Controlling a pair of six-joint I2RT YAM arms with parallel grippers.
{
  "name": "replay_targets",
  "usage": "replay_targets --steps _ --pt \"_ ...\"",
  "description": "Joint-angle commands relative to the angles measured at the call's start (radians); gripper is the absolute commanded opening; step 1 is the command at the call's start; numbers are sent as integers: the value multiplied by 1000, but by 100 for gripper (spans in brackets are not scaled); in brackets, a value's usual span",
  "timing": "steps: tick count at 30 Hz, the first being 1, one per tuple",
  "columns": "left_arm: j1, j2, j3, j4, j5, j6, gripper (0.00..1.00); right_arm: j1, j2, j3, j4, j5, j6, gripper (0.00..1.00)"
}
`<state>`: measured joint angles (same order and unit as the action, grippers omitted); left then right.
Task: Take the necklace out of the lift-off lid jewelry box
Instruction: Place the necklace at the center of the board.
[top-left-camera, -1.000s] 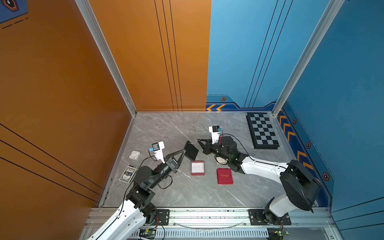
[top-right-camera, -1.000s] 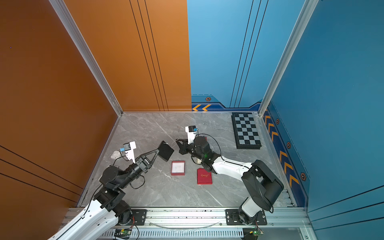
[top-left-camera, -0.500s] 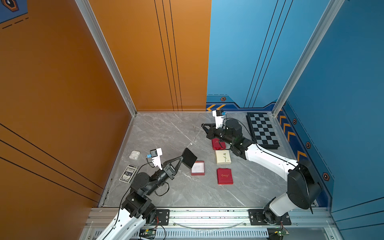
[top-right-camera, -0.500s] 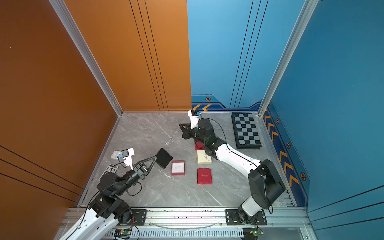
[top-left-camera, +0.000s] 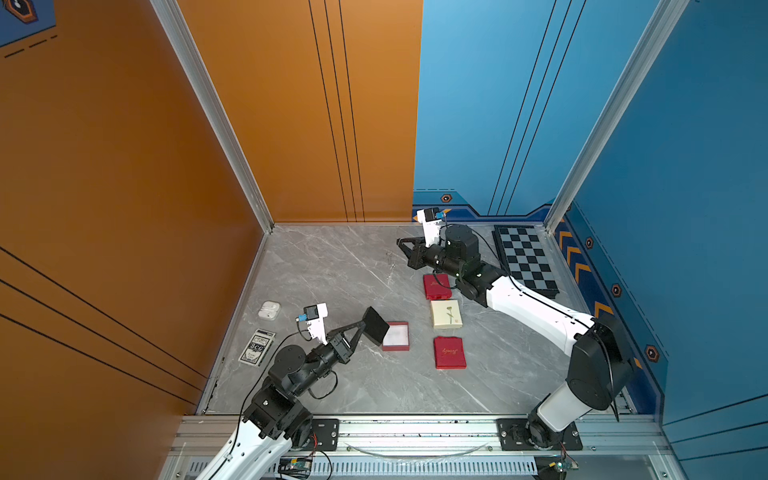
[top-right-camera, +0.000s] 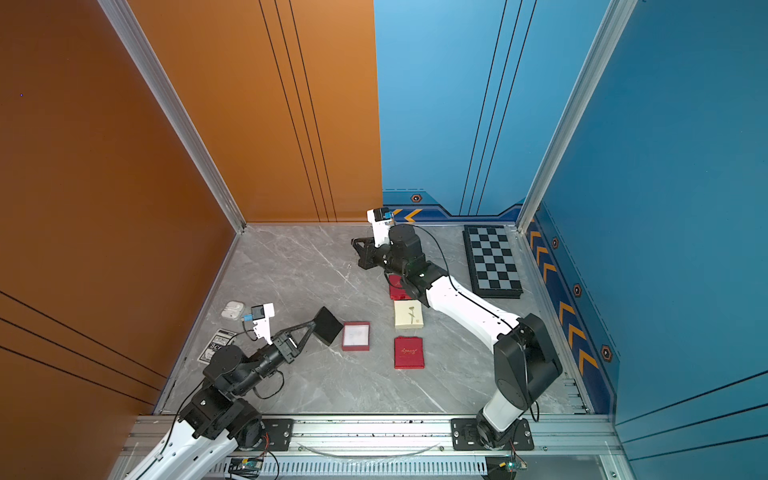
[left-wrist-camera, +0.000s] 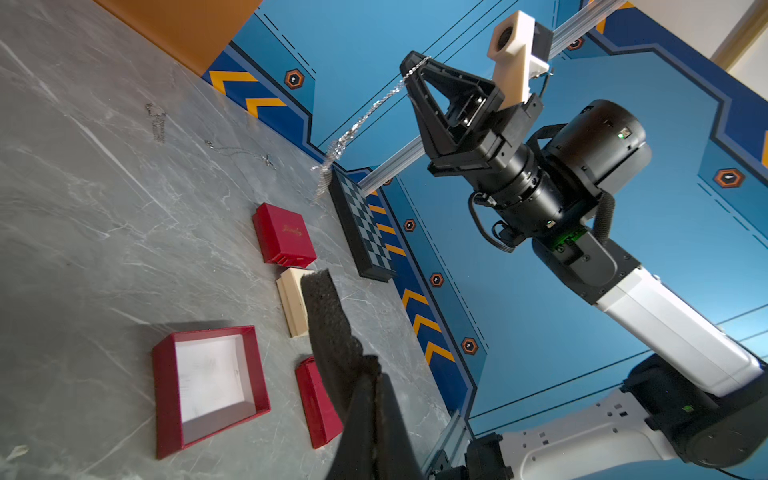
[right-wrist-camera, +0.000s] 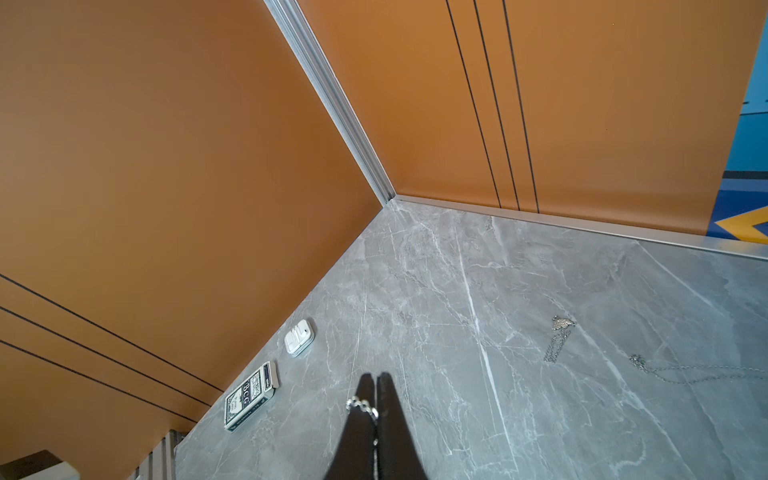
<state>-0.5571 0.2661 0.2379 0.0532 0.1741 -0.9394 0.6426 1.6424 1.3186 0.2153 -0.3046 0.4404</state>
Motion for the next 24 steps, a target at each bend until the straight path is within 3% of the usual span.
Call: replay_targets --steps 1,24 --pt "5 -7 -13 -100 -58 40 0 16 36 51 -60 -25 -32 6" --pt "-2 -72 6 -281 -89 105 0 101 375 337 -280 43 -91 7"
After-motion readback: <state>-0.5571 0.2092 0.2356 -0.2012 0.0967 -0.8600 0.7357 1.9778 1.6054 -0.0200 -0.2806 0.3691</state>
